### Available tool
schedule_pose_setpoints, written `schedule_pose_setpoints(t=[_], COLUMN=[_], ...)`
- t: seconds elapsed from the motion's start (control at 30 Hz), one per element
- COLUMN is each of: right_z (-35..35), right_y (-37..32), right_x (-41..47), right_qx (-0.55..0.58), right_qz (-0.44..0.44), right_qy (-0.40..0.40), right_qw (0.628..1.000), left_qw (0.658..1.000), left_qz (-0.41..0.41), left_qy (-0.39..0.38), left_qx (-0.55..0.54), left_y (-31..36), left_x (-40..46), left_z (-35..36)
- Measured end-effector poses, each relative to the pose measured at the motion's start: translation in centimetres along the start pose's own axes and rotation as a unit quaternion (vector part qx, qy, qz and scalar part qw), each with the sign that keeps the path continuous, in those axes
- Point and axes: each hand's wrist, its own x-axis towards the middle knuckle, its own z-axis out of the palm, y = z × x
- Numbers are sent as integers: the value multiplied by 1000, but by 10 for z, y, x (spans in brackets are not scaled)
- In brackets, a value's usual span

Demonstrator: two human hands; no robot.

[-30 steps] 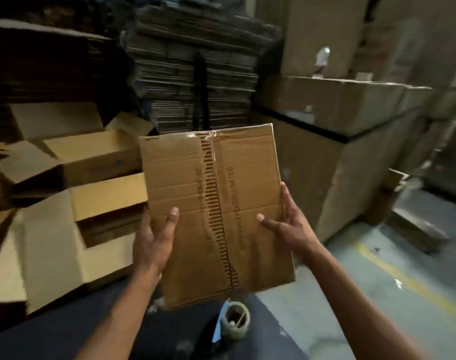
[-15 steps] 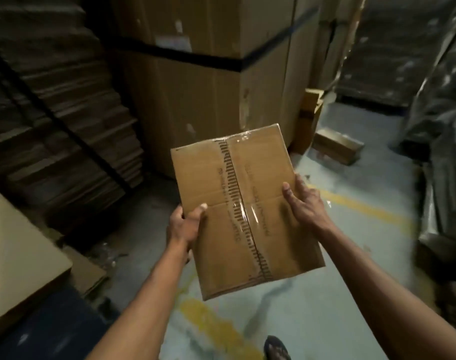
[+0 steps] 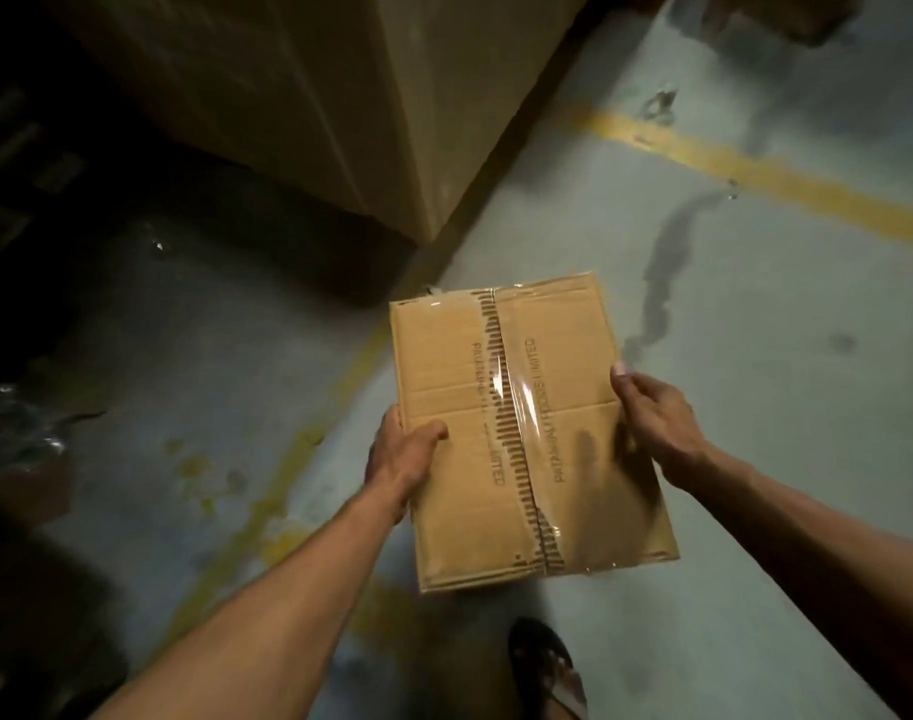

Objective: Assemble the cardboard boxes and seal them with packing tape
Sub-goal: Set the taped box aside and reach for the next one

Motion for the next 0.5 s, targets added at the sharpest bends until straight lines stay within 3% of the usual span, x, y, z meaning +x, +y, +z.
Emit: schedule_pose_setpoints(t=[0.1, 0.2, 0.33, 0.5], right_z=[22, 48, 72, 70], right_y=[31, 56, 105, 109], right_x=[57, 101, 123, 117], right_qx=[-48, -147, -392, -427], right_qz=[-11, -53, -79, -65], right_qy=[-11, -28, -91, -106], right_qw=[999, 987, 912, 896], left_qw=[999, 989, 936, 918], left_qz=[41, 59, 52, 51], left_qy=[-12, -64, -157, -156], left_qx=[16, 120, 311, 362], left_y=[-28, -52, -89, -85], left_x=[60, 103, 125, 120], left_z=[32, 59, 94, 90])
